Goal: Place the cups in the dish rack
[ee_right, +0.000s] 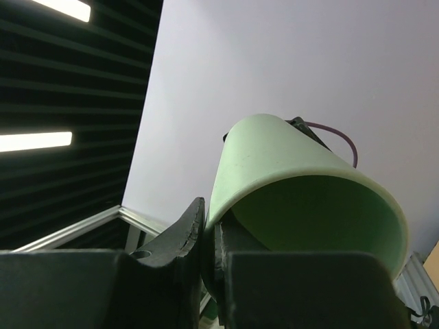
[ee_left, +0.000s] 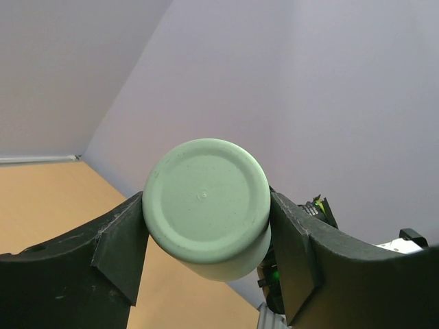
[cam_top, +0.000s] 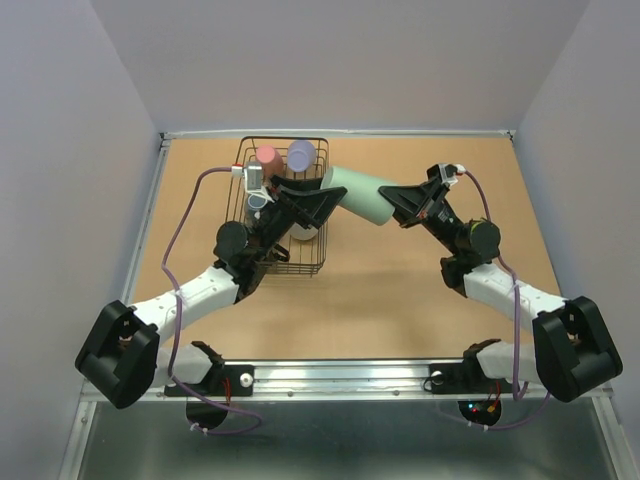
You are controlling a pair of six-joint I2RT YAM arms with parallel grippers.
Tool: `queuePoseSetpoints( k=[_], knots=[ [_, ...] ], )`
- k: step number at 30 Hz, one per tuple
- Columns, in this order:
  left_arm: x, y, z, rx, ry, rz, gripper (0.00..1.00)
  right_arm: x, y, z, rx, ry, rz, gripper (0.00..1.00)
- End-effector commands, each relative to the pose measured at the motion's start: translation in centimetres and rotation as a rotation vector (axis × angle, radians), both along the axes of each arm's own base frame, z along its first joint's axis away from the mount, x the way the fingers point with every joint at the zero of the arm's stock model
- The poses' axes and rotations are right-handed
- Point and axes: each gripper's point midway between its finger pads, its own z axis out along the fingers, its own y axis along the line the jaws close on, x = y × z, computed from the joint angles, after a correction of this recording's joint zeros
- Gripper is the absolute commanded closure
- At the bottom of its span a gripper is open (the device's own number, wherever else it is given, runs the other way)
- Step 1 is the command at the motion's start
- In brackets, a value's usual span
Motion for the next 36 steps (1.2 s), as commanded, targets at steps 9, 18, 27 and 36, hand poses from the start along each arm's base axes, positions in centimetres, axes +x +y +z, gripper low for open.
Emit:
queuePoseSetpoints(
  k=[9,18,27,36],
  knots=[
    [-1.6,0.9,3.1,0.013,-0.096,0.034,1.00,-8.4,-2.3,4.0,0.131,-0.451,0.036,0.40],
    [-0.9,3.3,2.9,0.112,-0.051,0.182,1.00,-7.0,-1.2,0.6,-0.004,-0.374,-0.008,0.00],
    [1.0,6.4,0.9,0.323,0.043,0.393,1.00,-0.5,-1.8,-5.8,-0.690,-0.183,-0.356,0.00],
    [2.9,9.8,-5.5,0.554,0.226,0.578,1.00,-0.4,-4.9,-11.1,-0.927,-0.056,-0.451,0.00]
  ],
)
